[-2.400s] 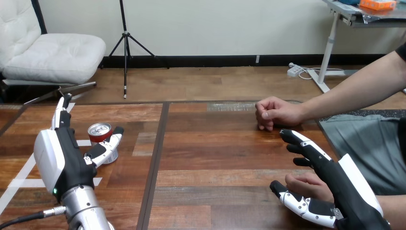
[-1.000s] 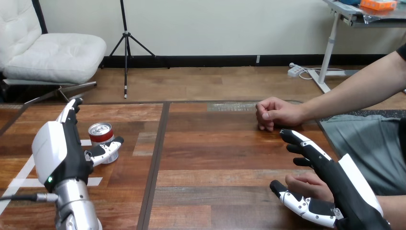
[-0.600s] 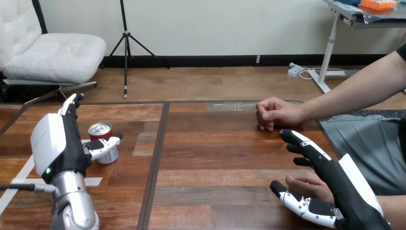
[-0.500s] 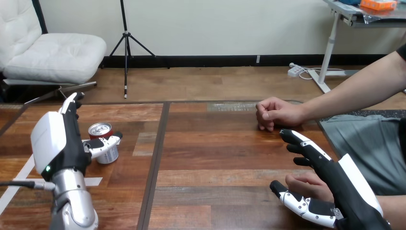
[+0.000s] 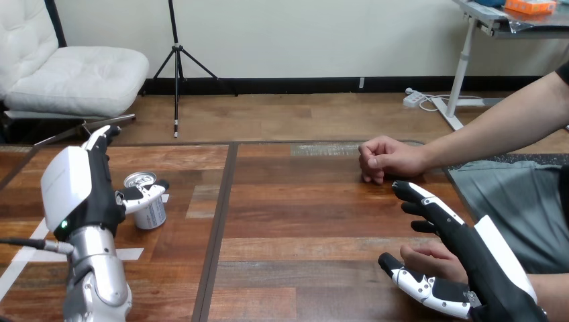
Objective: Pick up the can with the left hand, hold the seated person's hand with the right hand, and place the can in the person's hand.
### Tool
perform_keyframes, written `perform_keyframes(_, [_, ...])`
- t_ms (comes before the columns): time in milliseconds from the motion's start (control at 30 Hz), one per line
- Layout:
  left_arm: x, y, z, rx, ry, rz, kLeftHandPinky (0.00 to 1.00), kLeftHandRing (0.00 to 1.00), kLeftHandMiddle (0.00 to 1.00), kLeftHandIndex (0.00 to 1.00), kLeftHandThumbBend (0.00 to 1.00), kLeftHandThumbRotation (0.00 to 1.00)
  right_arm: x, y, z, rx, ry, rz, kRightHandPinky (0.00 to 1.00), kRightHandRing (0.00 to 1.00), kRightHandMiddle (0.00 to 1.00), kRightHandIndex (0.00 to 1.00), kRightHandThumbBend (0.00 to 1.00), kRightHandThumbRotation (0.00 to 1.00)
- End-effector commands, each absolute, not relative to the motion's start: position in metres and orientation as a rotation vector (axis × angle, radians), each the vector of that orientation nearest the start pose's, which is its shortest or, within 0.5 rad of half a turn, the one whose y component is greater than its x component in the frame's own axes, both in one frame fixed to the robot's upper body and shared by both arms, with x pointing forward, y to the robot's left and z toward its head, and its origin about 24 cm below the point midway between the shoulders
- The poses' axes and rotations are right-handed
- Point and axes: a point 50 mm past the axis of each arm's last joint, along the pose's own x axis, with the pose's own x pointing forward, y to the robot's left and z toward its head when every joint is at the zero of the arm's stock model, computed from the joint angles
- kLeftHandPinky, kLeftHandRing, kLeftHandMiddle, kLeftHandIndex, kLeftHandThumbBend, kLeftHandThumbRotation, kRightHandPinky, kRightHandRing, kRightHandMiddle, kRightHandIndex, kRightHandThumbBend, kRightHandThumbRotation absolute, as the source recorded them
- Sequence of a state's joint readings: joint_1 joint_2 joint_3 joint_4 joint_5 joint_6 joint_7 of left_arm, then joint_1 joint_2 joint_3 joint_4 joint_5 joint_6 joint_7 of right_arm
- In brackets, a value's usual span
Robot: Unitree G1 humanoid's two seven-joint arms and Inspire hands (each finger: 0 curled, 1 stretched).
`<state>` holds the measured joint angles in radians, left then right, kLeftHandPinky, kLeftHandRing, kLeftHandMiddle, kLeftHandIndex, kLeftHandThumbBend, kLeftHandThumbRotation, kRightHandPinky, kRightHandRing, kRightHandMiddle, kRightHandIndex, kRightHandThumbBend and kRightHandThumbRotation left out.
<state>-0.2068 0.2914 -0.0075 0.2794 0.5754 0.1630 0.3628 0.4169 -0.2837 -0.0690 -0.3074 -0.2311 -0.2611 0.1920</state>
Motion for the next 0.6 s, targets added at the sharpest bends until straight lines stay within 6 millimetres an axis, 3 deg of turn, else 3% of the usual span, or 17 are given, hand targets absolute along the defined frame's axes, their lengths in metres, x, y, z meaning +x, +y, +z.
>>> perform_keyframes(0, [0.3075,0.2252,0.0749,0.954,-0.029,0.394,0.63,0.77,0.85,0.82,0.79,0.13,0.1790,-0.2006,0.0719,-0.568,-0.175,0.183,0.83,0.89,0.91,0.90,0.43,0.10])
perform_keyframes(567, [0.3129,0.2276,0.0803,0.974,-0.030,0.388,0.64,0.77,0.85,0.84,0.80,0.19,0.1784,-0.2003,0.0729,-0.572,-0.182,0.187,0.83,0.89,0.91,0.90,0.43,0.10])
